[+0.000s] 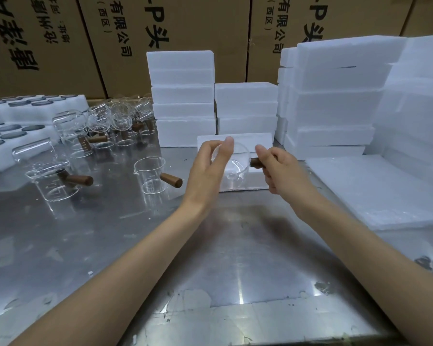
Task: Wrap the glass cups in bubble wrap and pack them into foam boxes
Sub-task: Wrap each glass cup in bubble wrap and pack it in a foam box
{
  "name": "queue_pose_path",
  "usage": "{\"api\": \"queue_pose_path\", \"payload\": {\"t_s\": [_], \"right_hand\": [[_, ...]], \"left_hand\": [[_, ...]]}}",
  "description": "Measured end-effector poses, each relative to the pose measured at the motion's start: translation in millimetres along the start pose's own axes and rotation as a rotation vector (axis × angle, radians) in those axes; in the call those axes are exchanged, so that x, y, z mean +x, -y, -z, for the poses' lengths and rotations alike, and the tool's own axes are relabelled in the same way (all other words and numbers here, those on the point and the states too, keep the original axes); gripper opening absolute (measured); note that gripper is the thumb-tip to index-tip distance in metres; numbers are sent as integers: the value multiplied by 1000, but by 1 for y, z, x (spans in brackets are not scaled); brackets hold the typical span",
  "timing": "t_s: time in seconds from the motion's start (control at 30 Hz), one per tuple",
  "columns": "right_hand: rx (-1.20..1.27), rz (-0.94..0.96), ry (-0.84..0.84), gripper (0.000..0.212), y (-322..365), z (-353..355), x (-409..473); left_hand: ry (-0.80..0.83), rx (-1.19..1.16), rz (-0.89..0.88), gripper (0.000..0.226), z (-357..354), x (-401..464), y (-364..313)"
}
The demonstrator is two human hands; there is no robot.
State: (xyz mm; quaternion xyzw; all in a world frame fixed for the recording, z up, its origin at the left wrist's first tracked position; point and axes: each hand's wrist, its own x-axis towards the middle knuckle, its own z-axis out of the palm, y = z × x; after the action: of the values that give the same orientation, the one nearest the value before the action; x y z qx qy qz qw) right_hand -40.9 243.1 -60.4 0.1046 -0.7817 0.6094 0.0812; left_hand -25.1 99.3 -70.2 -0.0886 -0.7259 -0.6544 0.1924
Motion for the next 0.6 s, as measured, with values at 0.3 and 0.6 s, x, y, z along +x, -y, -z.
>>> {"api": "queue_pose_path", "payload": {"t_s": [0.3,0.6], "right_hand": [[100,-204,27,44,3,19,2],[-240,216,55,23,1,16,1]], "left_hand": [[91,250,-122,78,3,-7,-2],[-25,272,73,79,2,-5,-10]]}}
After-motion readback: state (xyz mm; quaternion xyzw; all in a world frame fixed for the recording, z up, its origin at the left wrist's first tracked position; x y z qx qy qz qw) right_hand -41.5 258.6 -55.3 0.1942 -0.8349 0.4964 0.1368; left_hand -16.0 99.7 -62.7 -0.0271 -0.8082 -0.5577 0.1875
